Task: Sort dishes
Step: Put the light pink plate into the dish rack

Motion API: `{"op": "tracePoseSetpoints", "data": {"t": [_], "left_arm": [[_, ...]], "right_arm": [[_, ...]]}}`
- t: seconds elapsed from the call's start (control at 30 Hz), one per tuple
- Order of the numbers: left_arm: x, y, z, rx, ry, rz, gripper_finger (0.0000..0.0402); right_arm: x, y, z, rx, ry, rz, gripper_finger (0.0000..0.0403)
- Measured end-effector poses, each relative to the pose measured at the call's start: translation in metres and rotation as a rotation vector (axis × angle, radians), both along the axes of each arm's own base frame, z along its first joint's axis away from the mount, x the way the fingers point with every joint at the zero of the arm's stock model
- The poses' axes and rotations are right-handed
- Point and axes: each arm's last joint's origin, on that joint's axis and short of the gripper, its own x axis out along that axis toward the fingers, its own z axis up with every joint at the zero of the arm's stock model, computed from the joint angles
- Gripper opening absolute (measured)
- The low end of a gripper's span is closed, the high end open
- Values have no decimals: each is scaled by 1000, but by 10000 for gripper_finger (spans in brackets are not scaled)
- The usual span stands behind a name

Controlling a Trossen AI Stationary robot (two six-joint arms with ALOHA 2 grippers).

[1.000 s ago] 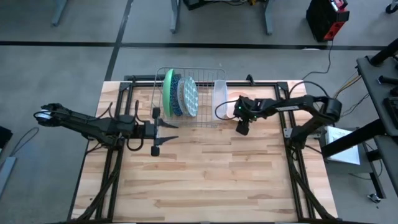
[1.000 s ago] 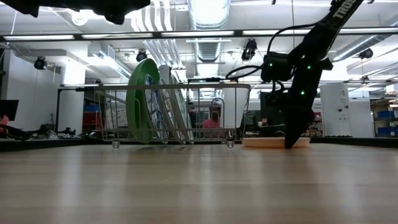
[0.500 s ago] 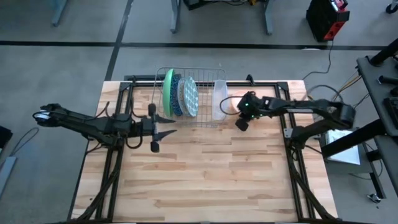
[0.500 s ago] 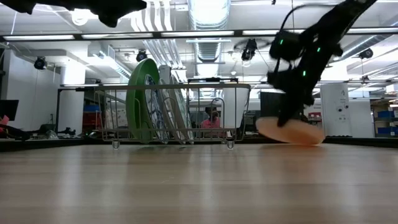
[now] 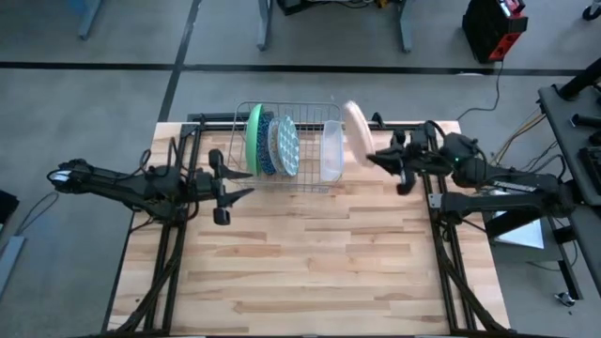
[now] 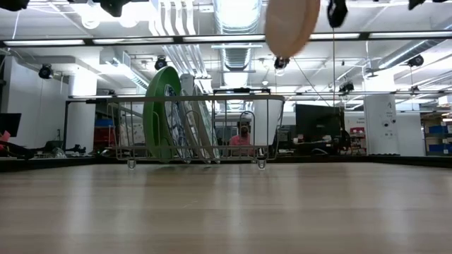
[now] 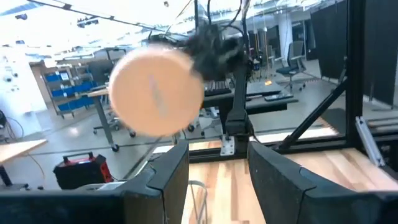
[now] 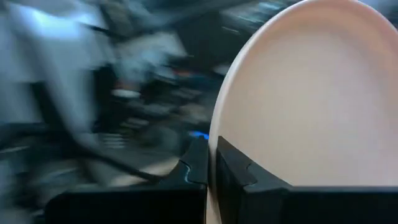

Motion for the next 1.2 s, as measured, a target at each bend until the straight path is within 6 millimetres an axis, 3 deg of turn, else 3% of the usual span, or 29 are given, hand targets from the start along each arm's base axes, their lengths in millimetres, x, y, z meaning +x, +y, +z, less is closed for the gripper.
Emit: {"op": "tracePoseSetpoints", "data": {"t": [0.1,0.27,0.43,0.57,0.67,0.8,1.0,1.2], "left_arm": [[2,0,0,23,-6,2,153],[6,-1,0,32,-10,4,153],[7,-1,0,-42,-23,-5,153],[7,-1,0,-99,-32,-12,153],[7,-1,-1,-110,-30,-14,153],[7,-1,0,-112,-33,-14,153],[6,-1,0,-112,-34,-14,153],[3,-1,5,-73,-55,-10,153]], "right_arm": [[9,4,5,-17,-74,207,0],[51,-3,-9,-59,-59,515,0],[101,-37,-9,-73,-1,620,0],[135,-65,0,-68,13,832,0],[159,-79,6,-82,9,924,0],[189,-91,-4,-28,61,1034,0],[209,-109,-25,25,135,1032,0],[208,-126,-37,35,195,961,0]]}}
